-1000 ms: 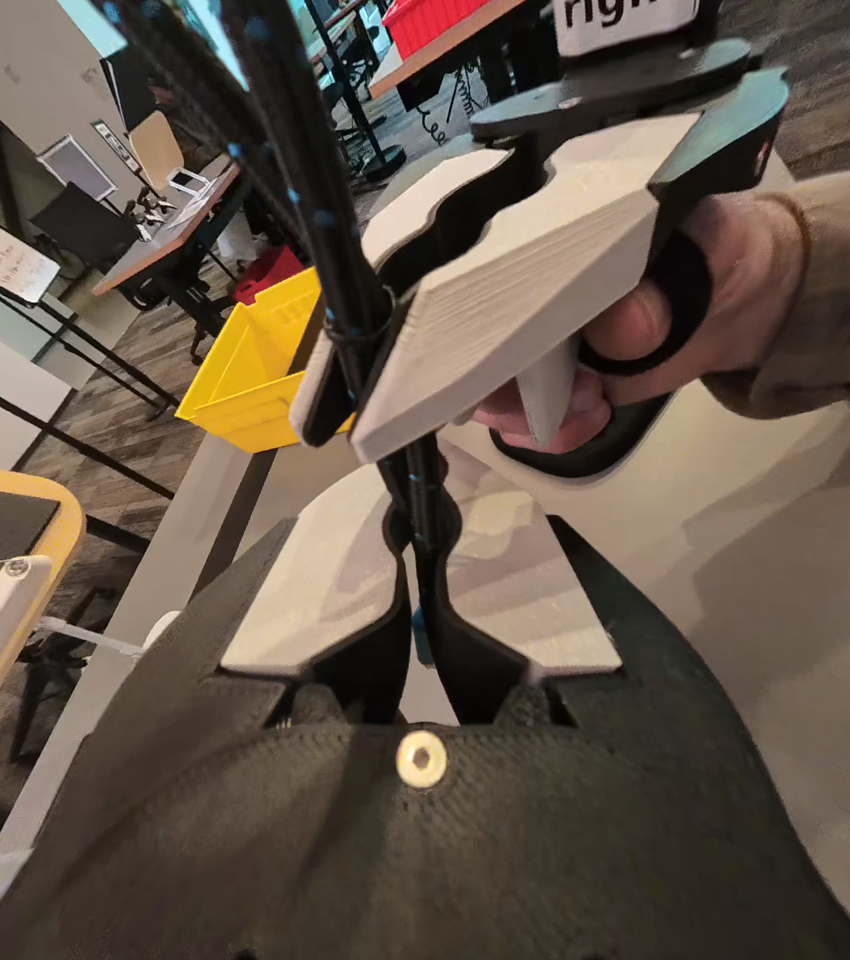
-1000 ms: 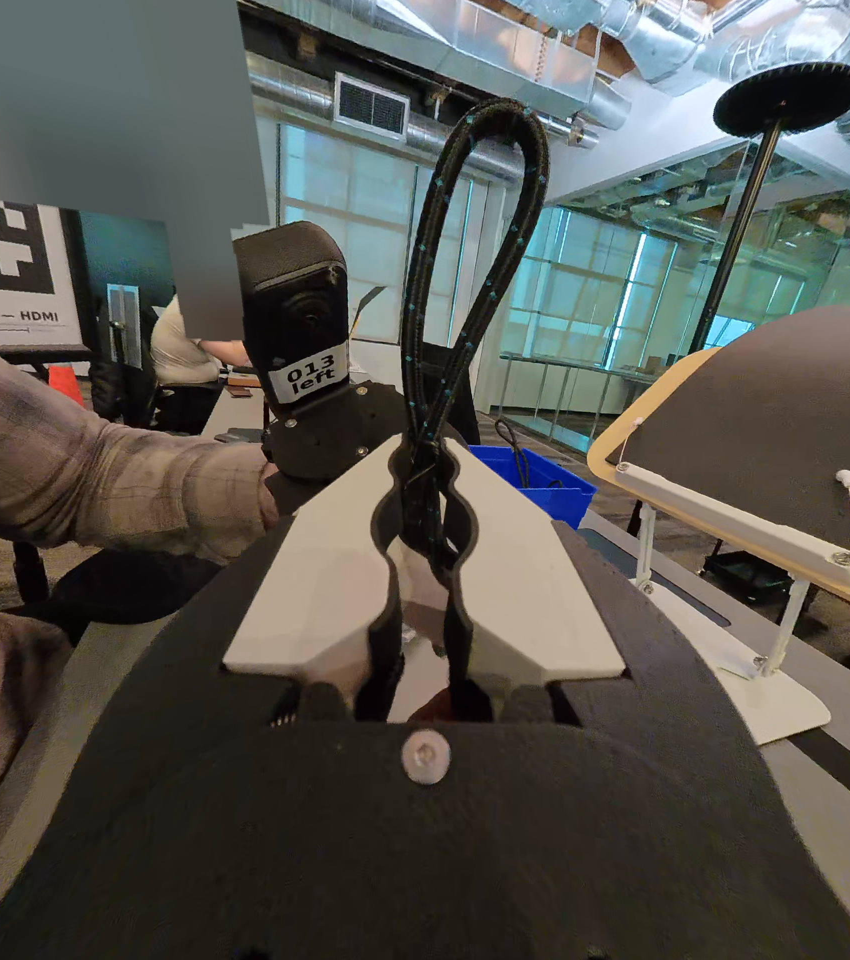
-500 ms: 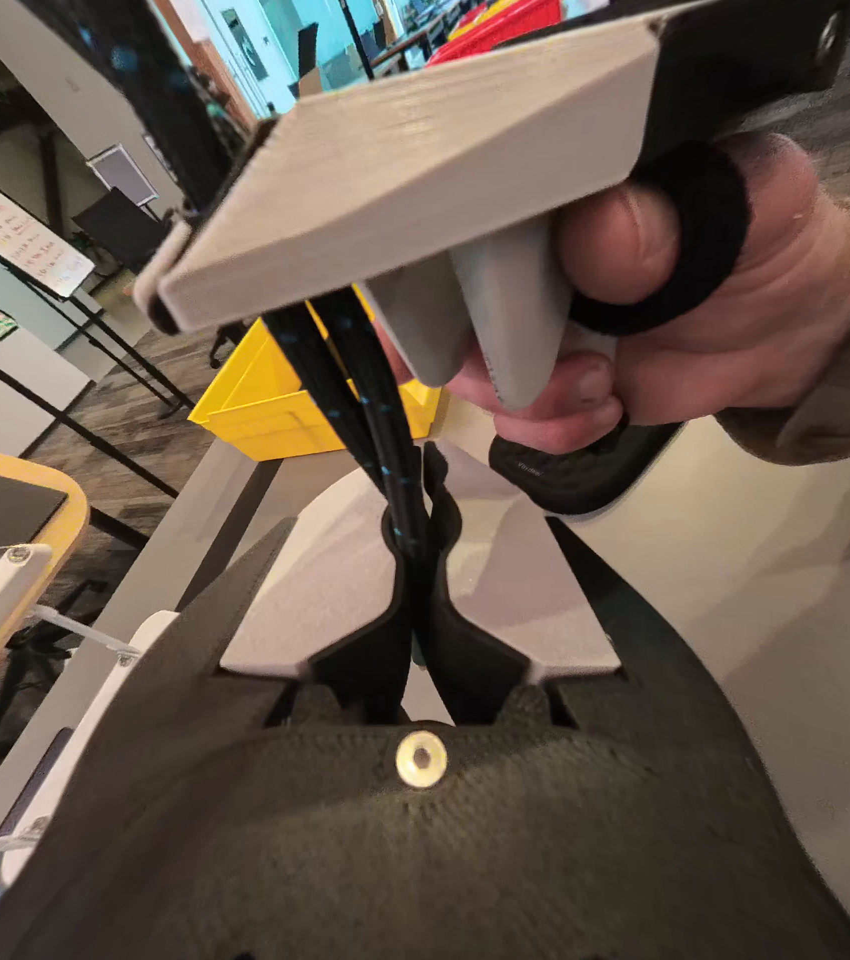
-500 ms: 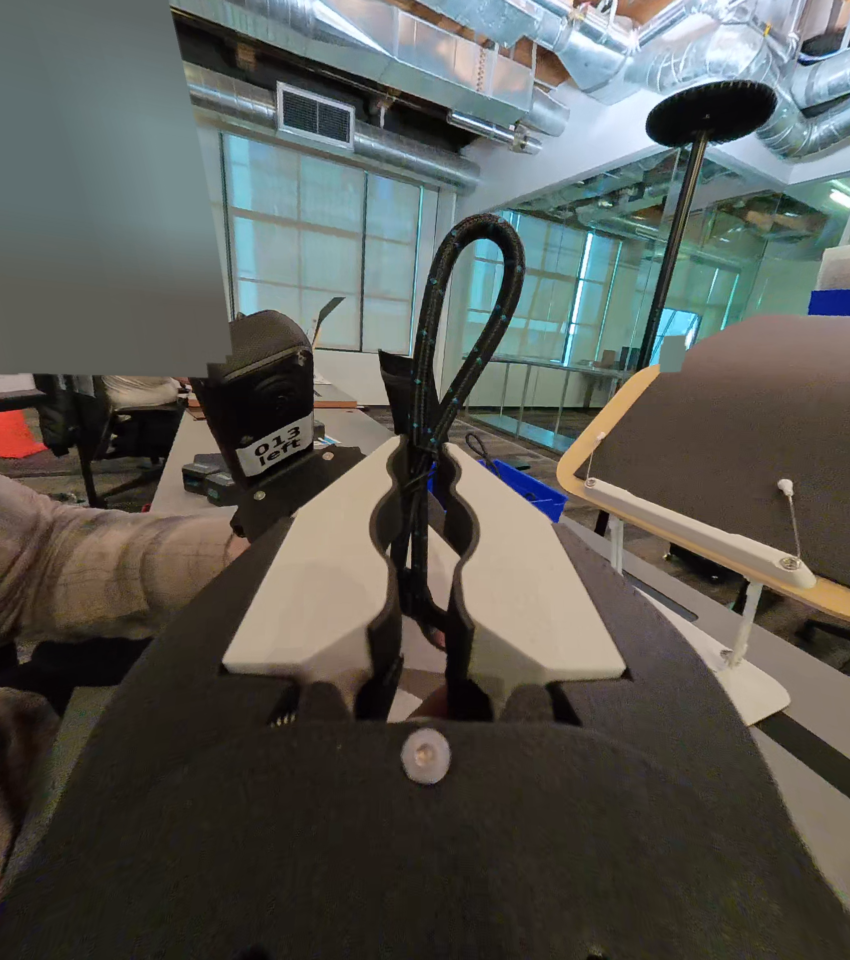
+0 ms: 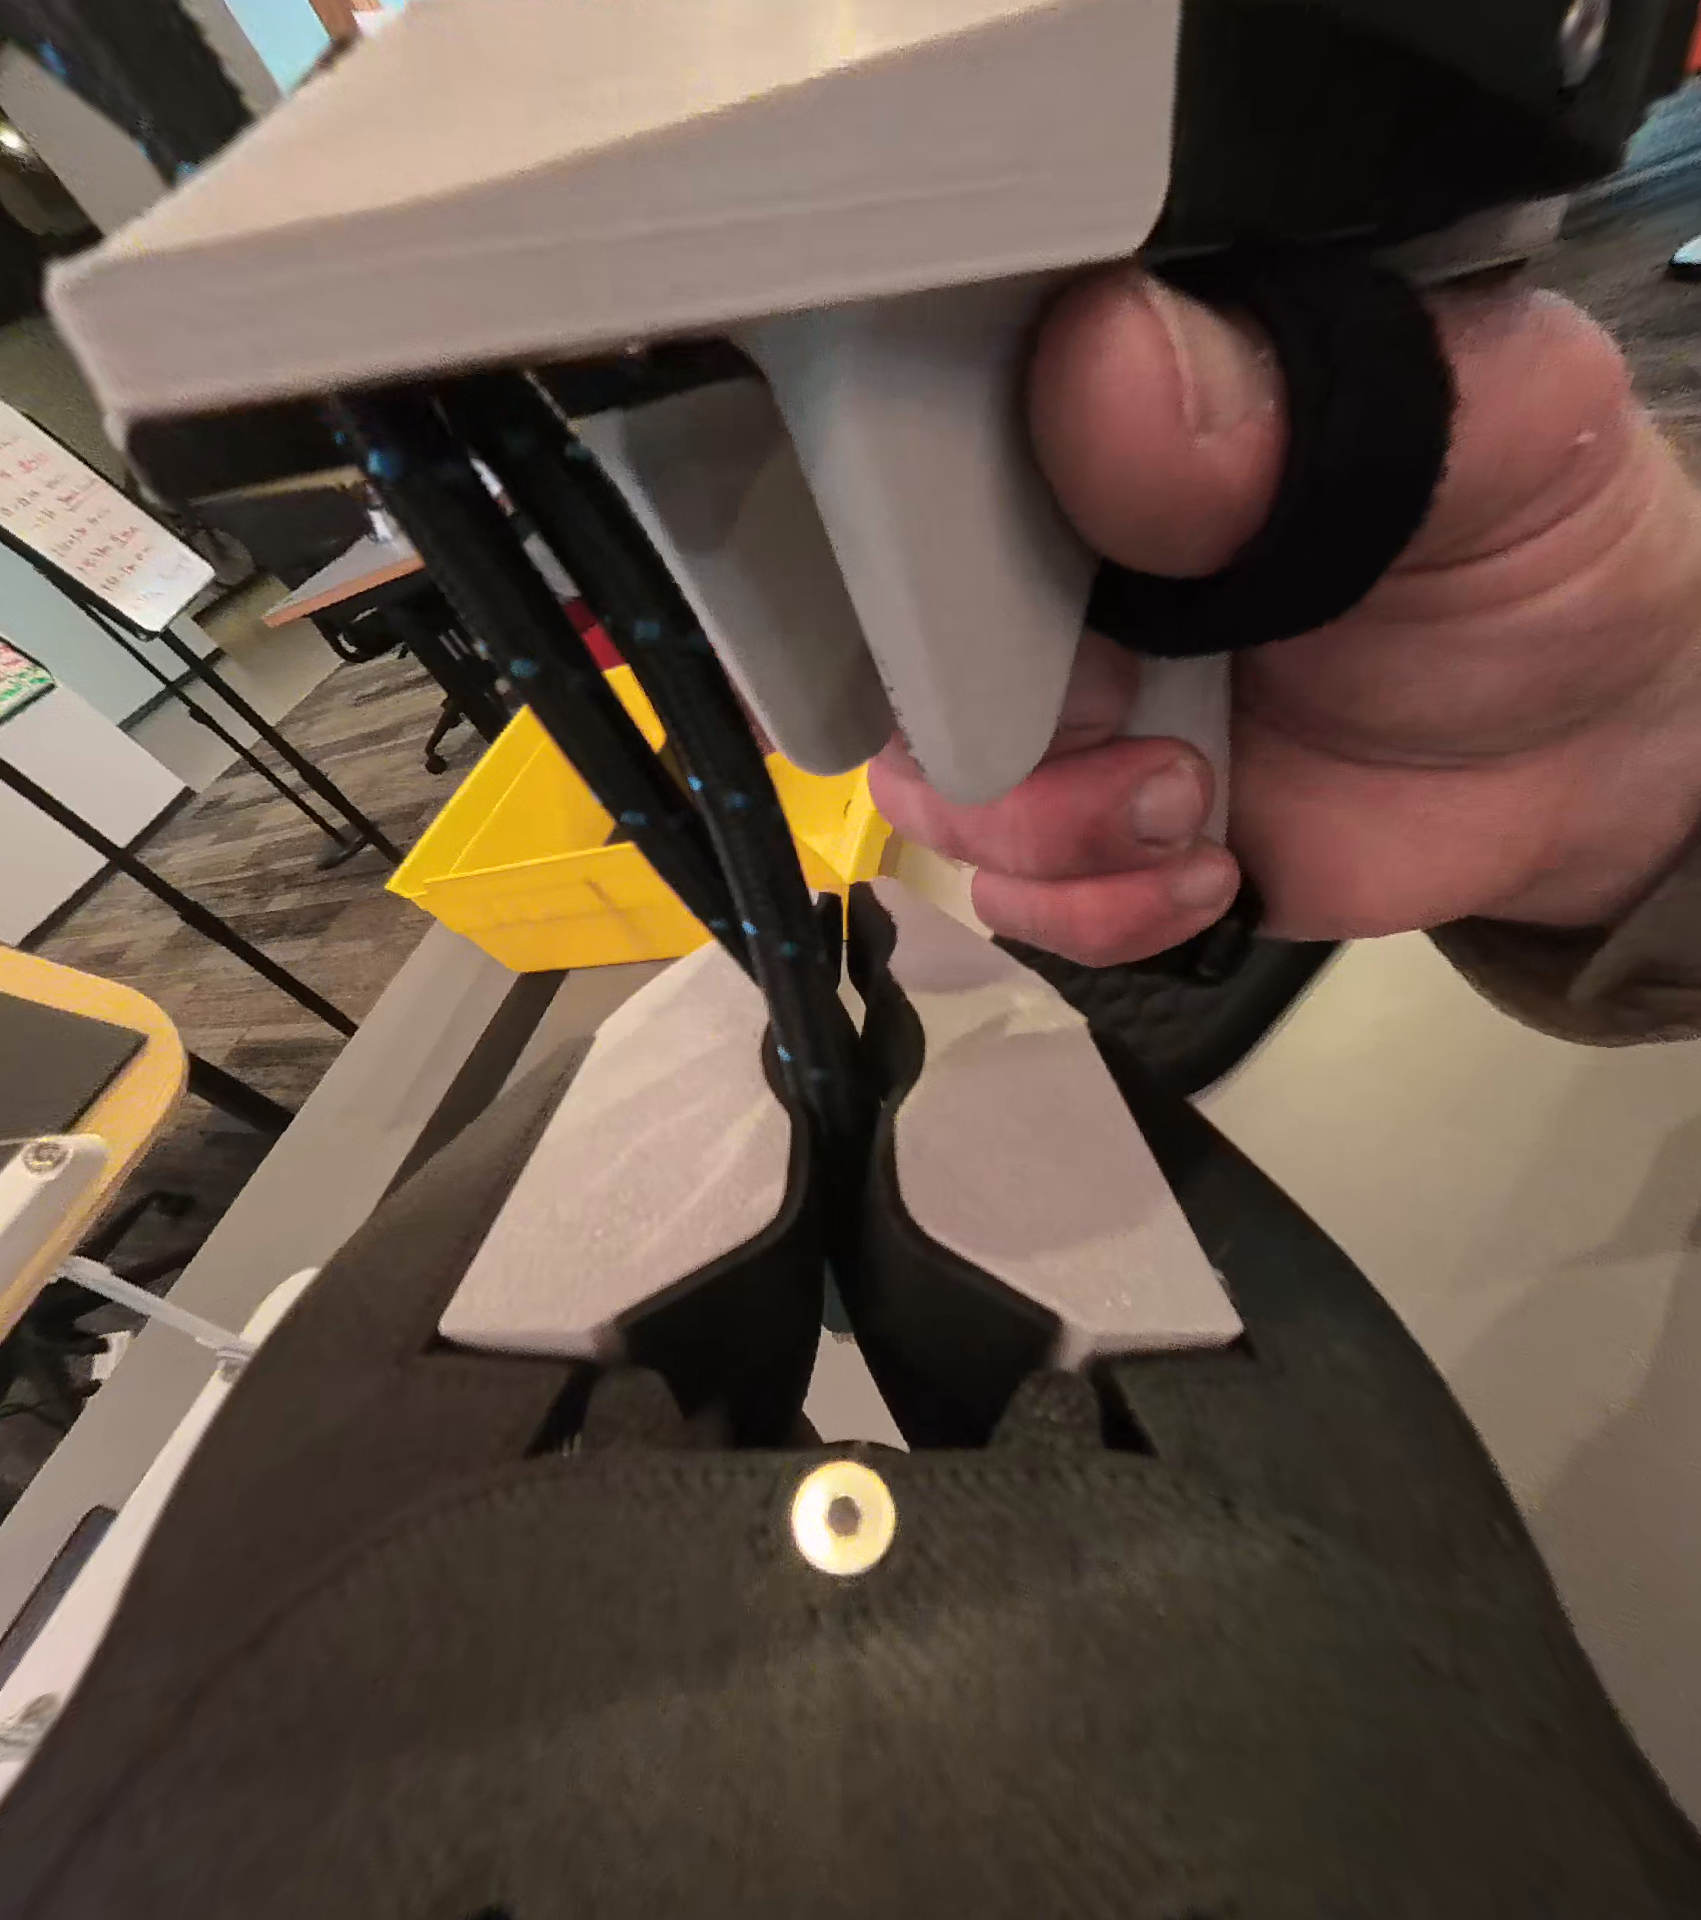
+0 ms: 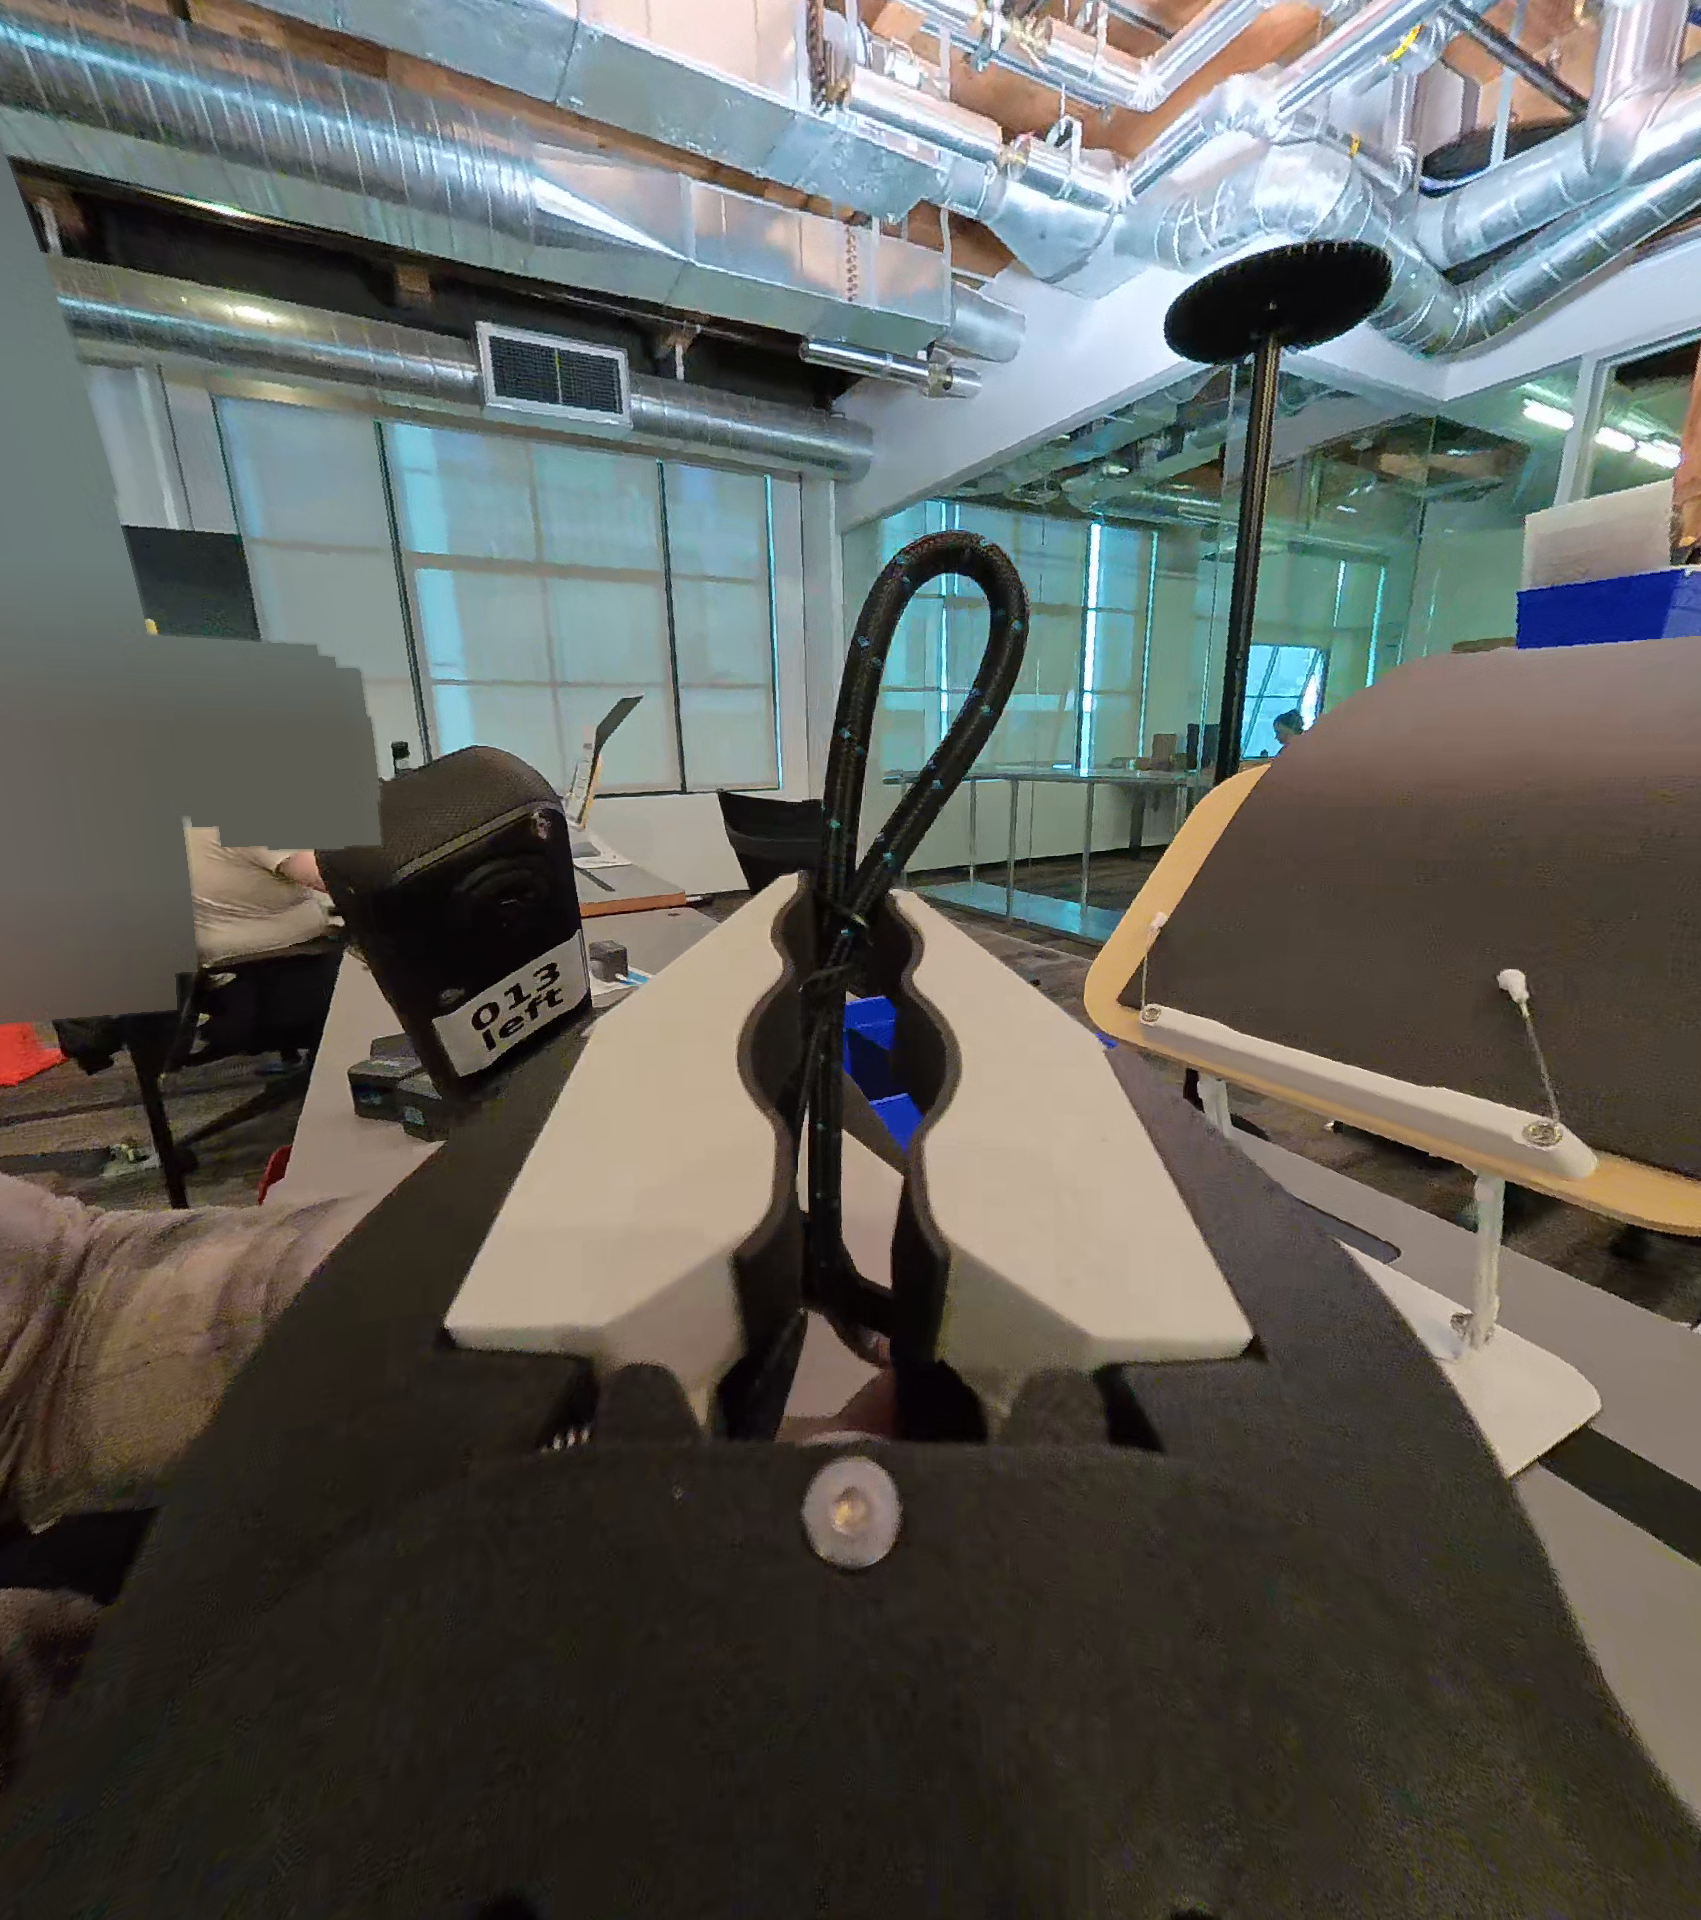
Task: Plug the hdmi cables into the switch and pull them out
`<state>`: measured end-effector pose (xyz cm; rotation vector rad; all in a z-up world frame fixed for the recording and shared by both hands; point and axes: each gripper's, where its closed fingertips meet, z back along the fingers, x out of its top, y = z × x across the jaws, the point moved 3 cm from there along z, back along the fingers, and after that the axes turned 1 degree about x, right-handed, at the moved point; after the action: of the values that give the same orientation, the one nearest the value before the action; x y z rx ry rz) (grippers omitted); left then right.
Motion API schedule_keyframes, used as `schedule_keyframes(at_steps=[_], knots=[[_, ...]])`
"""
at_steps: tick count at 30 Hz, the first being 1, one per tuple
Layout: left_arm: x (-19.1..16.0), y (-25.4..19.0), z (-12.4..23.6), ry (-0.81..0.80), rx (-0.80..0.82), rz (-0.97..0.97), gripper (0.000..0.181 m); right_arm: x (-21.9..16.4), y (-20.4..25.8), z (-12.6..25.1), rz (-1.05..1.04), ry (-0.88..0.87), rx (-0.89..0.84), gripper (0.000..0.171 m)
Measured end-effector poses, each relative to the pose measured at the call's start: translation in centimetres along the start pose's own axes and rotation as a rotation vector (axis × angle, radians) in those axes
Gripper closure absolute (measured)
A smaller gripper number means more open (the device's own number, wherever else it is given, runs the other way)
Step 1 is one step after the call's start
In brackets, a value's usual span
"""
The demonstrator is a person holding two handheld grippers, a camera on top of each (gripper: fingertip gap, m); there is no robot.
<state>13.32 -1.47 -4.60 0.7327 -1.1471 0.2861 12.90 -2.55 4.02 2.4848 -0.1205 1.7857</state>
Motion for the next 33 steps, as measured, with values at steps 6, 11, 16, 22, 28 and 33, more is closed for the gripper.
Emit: schedule_keyframes(at_steps=[6, 11, 16, 22, 28, 33], knots=[[-0.2, 0.5, -0.3, -0.004, -0.005, 0.042, 0.179, 0.2, 0.1, -0.4, 0.175, 0.08, 0.007, 0.155], [-1.5, 1.0, -0.7, 0.03, 0.107, 0.052, 0.18, -0.8, -0.6, 0.6, 0.152, 0.16, -0.091, 0.138], [-2.2, 3.1, -0.8, 0.081, 0.383, -0.018, 0.18, -2.7, -1.0, 1.1, 0.136, 0.224, -0.284, 0.144], [-2.4, 3.1, -1.1, 0.099, 0.463, -0.092, 0.179, -2.8, -0.3, 0.5, 0.154, 0.207, -0.243, 0.163], [-2.5, 2.6, -1.4, 0.084, 0.463, -0.105, 0.179, -2.3, -0.5, 0.6, 0.068, 0.112, -0.217, 0.163], [-1.9, 2.6, -1.2, 0.069, 0.463, -0.09, 0.179, -1.6, -0.5, 0.5, 0.094, 0.095, -0.218, 0.163]])
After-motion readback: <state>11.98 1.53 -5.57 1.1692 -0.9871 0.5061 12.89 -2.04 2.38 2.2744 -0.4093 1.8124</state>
